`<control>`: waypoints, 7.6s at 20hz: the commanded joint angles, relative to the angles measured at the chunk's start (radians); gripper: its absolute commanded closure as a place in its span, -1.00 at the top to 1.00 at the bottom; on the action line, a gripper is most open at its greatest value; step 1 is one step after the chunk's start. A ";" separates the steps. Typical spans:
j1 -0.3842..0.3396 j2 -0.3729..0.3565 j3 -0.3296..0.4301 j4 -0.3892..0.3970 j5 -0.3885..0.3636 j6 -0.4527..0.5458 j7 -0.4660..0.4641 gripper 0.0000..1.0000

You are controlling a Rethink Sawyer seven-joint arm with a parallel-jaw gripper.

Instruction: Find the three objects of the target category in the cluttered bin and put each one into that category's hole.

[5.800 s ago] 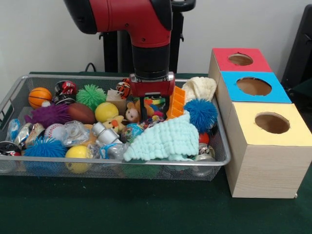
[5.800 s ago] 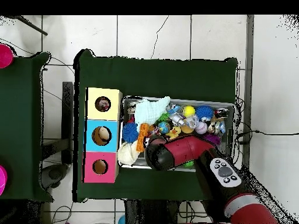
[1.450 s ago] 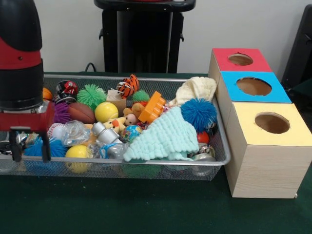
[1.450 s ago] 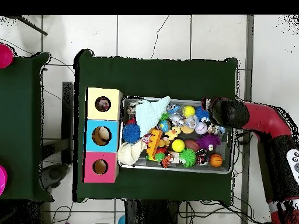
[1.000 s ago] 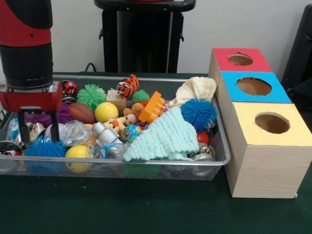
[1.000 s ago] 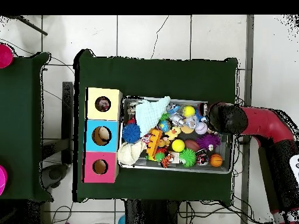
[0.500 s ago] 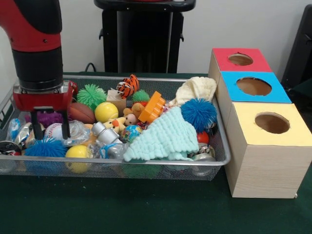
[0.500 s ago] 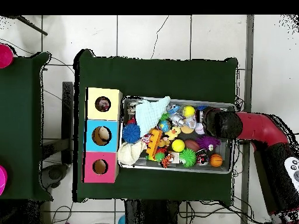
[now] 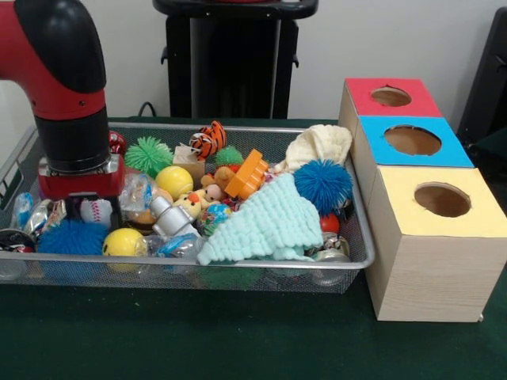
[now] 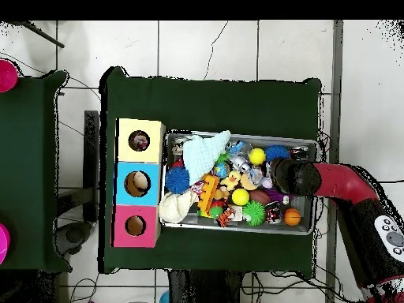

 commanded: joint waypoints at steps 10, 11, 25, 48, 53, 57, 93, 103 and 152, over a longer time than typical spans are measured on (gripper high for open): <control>-0.030 0.081 -0.010 0.013 -0.084 -0.078 -0.120 -1.00; -0.026 0.064 -0.014 0.025 -0.074 -0.070 -0.106 -1.00; -0.010 -0.150 0.009 0.305 0.086 -0.015 0.040 -1.00; 0.161 -0.171 -0.143 0.488 0.221 -0.303 0.212 -1.00; 0.201 -0.048 -0.218 0.392 0.182 -0.389 0.201 -1.00; 0.220 0.005 -0.293 0.325 0.155 -0.418 0.171 -1.00; -0.002 0.033 -0.012 -0.070 0.042 -0.085 -0.321 -1.00; -0.014 0.024 0.035 -0.093 -0.001 -0.038 -0.317 -1.00; 0.490 -0.261 -0.318 0.369 0.298 -0.282 0.362 1.00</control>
